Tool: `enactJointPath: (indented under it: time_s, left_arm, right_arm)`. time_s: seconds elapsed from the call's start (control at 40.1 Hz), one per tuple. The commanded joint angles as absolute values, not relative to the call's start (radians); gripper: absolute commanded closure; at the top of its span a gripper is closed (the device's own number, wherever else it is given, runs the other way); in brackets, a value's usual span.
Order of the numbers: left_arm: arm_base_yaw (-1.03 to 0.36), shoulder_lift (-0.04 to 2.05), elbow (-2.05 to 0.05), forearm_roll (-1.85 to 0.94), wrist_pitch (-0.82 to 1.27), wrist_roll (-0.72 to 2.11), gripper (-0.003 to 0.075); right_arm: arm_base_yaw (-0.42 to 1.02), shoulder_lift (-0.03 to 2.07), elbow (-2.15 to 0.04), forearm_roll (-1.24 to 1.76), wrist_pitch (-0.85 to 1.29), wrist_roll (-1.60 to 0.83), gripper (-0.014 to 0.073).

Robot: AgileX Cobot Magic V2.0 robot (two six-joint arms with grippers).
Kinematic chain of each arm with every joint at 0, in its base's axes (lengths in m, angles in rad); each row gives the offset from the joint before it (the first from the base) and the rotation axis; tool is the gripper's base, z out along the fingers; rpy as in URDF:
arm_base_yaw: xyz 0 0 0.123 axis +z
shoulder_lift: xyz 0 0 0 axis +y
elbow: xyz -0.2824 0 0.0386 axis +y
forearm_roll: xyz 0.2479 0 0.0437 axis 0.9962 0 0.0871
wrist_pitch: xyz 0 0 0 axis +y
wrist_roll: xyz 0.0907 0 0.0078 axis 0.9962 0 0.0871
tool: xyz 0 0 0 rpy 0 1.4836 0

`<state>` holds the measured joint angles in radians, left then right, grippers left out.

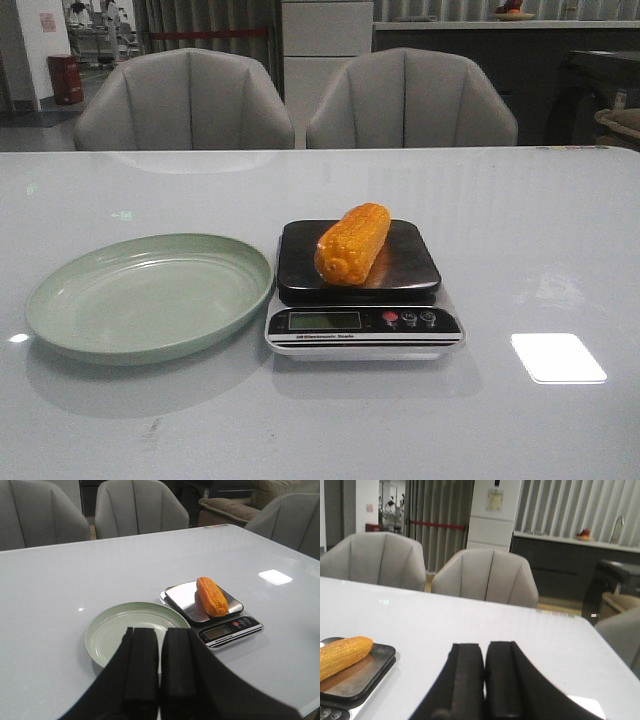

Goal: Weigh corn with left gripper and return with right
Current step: 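Raise the left gripper away and wait while the corn rests on the scale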

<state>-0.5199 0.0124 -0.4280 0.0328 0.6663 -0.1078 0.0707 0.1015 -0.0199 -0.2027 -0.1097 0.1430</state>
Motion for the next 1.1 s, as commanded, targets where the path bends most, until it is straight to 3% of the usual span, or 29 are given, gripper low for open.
enactJointPath:
  time_s: [0.0, 0.274, 0.648, 0.723, 0.972, 1.072]
  left_arm:
    - [-0.52, 0.026, -0.449, 0.025, 0.589, -0.108, 0.0608]
    - [-0.52, 0.026, -0.449, 0.025, 0.589, -0.108, 0.0608]
    - [-0.52, 0.026, -0.449, 0.025, 0.587, -0.108, 0.0608]
    - [-0.52, 0.026, -0.449, 0.025, 0.587, -0.108, 0.0608]
    - [-0.52, 0.026, -0.449, 0.025, 0.587, -0.108, 0.0608]
    - [-0.52, 0.026, -0.449, 0.025, 0.587, -0.108, 0.0608]
  right_arm:
    - [0.069, 0.242, -0.13, -0.185, -0.164, 0.155, 0.0417]
    - [0.069, 0.56, -0.342, -0.185, -0.089, 0.308, 0.0417]
    - [0.069, 0.628, -0.347, -0.185, 0.009, 0.314, 0.0408]
    - [0.069, 0.628, -0.361, -0.185, 0.039, 0.314, 0.0359]
    - [0.139, 0.637, -0.435, -0.185, 0.158, 0.314, 0.0043]
    - [0.216, 0.67, -0.461, -0.185, 0.179, 0.314, -0.0016]
